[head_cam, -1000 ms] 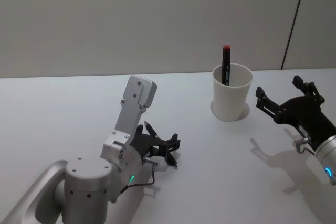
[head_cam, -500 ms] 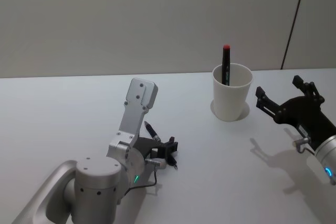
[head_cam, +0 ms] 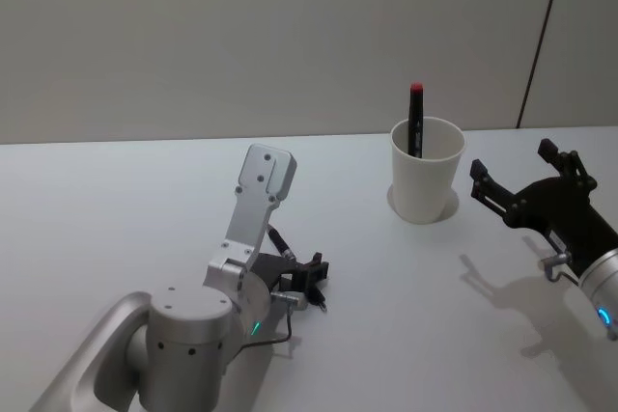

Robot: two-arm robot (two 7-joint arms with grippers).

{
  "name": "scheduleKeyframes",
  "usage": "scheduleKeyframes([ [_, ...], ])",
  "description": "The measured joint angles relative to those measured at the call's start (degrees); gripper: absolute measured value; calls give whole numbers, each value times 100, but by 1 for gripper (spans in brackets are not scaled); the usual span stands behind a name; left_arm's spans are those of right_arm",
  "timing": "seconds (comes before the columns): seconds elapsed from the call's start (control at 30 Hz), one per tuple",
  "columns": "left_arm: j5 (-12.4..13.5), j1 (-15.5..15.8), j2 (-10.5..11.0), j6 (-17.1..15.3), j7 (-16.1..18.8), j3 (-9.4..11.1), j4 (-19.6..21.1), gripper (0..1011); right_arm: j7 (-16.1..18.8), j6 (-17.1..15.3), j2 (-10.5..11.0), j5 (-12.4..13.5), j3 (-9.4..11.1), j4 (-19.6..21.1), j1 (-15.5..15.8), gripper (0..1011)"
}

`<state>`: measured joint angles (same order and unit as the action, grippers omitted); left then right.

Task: Place the pen into the pen holder.

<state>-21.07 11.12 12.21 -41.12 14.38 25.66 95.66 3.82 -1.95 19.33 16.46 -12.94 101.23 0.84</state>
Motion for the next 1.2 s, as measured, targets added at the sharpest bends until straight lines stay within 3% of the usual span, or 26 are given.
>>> scheduleKeyframes([
  [0.47,42,10,-39,-46,7,8,-23,797,0,0,0,0,0,0,0,1002],
  [1.2,140,8,-44,-91,-31,-15,-18,655,0,0,0,0,0,0,0,1002],
])
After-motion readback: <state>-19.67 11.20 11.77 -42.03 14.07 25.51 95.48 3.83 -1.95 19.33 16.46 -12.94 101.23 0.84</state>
